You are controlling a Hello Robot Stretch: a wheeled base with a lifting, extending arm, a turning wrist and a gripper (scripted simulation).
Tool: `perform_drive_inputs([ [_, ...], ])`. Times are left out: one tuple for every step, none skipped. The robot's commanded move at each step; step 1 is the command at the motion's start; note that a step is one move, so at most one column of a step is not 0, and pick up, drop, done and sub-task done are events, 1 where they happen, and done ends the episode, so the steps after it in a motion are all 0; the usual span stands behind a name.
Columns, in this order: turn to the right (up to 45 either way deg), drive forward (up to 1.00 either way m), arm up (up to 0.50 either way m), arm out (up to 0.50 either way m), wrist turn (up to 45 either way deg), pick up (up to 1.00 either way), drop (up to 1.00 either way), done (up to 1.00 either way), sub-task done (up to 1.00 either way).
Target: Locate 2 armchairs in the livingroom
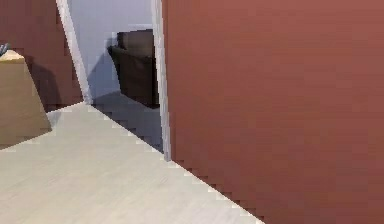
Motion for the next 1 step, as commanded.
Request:
perform_drive_inputs([
  [-45.0, 0.00, 0.00, 0.00, 0.0, 0.00, 0.00, 0.00, 0.00],
])
